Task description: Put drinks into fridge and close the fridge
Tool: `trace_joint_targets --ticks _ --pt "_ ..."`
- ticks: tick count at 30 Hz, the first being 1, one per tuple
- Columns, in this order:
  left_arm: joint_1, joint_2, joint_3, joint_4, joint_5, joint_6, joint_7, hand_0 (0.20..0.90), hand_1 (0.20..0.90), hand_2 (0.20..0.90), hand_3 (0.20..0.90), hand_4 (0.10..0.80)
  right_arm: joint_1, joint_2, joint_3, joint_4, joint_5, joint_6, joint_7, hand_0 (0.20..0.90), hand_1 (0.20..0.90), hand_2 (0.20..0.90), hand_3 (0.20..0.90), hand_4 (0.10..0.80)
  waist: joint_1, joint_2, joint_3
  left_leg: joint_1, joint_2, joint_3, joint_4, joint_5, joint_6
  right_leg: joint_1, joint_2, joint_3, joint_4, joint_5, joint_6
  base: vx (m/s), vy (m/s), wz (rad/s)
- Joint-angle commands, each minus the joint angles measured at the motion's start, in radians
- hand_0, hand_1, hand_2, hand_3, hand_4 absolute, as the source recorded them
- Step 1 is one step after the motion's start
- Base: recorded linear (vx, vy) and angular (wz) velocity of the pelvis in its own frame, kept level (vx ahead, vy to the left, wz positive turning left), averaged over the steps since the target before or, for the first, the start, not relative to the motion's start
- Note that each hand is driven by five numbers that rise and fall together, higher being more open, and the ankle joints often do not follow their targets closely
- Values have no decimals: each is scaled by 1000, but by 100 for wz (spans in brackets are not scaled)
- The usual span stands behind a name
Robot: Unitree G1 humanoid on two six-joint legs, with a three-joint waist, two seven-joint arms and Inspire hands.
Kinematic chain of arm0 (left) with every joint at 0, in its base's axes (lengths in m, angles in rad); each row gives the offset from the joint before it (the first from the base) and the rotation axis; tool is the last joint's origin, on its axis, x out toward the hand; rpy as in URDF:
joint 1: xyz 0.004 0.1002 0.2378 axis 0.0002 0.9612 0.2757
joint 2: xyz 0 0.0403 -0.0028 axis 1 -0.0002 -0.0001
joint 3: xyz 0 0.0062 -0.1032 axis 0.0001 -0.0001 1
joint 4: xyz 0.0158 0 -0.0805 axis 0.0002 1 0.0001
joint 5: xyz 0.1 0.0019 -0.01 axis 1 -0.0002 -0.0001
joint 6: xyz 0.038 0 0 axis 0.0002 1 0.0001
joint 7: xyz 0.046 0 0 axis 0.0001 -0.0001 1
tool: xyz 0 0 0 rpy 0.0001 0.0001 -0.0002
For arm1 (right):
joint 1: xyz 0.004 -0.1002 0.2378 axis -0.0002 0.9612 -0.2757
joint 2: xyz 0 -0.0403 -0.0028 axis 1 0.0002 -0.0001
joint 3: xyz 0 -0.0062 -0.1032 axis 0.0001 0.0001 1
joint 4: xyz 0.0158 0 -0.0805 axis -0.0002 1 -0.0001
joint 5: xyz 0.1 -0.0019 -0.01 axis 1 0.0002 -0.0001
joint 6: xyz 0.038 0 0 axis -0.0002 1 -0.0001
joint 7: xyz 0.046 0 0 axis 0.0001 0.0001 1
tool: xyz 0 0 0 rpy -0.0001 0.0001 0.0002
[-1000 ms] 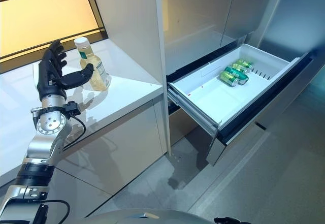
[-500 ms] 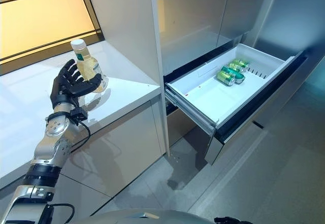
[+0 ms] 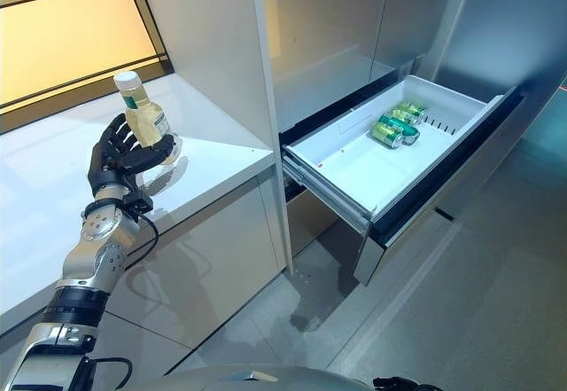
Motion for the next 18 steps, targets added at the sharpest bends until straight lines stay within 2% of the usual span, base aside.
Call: trace_joint_targets --ticks 1,18 --pt "-204 65 62 40 19 -129 17 900 900 900 900 800 -23 28 22 14 -16 -4 45 900 900 900 900 800 -7 10 -34 43 1 -71 9 -160 -24 -39 -14 52 23 -13 83 32 3 -1" --pt "-269 110 61 92 39 -183 40 900 900 900 900 800 -14 22 31 18 -21 -10 49 900 900 900 900 800 -22 12 -39 55 -1 -66 9 -168 -21 -36 -15 63 26 -13 87 6 1 0"
